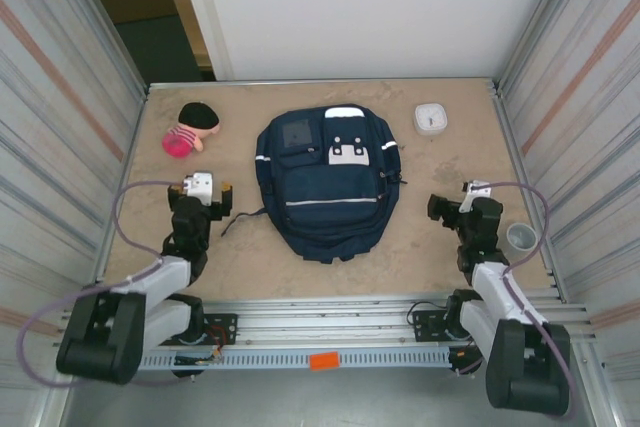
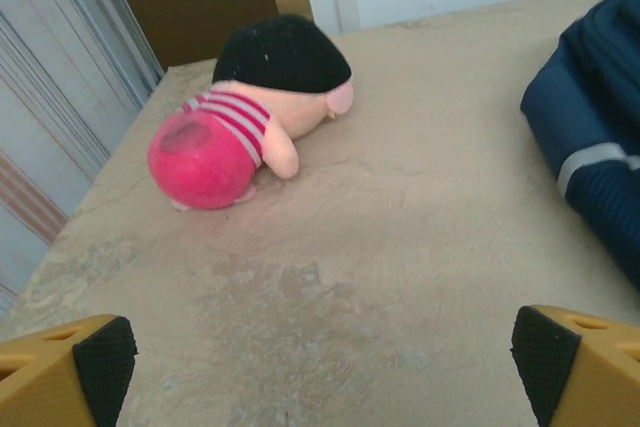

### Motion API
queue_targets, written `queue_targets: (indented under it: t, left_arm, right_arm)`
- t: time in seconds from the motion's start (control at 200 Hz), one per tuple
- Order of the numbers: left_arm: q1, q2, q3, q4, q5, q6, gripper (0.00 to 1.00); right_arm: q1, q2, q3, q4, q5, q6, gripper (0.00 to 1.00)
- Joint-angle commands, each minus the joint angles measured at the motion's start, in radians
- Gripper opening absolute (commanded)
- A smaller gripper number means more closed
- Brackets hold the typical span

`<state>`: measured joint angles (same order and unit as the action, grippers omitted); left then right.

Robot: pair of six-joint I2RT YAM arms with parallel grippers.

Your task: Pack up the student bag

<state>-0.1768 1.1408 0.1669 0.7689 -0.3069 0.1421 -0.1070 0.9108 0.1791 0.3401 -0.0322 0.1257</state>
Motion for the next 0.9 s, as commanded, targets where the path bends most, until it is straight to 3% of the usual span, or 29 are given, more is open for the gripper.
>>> queue_targets:
  t: [0.0,0.175,0.326,0.356,0.396,0.501,0.556,0.892]
  left_arm:
    - [0.006,0.168,-0.014,0.343,0.054,0.009,0.99]
    - [-0.003,0.457,0.026,0.578,0.045,0.046,0.99]
    - [0.072,0.377,0.174,0.165,0.047,-0.079,0.99]
    - [0.113,0.377,0.233,0.045,0.111,-0.111,0.99]
    - [0.163,0.363,0.208,0.071,0.215,-0.134,0.99]
    - [0.146,0.364,0.212,0.068,0.167,-0.131,0.99]
    - [0.131,0.370,0.216,0.075,0.140,-0.118,0.99]
    - [0.129,0.369,0.220,0.066,0.140,-0.117,0.99]
  right_arm:
    - [-0.007,0.072,0.004,0.242,-0.050,-0.019,0.99]
    - [0.009,0.333,0.105,0.359,-0.116,-0.068,0.99]
    - [0.056,0.534,0.187,0.450,-0.126,-0.097,0.99]
    - [0.061,0.588,0.184,0.502,-0.125,-0.104,0.99]
    - [0.062,0.658,0.168,0.628,-0.115,-0.093,0.99]
    - [0.037,0.626,0.256,0.412,-0.035,-0.030,0.99]
    - [0.064,0.621,0.248,0.418,0.024,-0.043,0.99]
    - [0.058,0.624,0.251,0.417,0.015,-0.039,0.99]
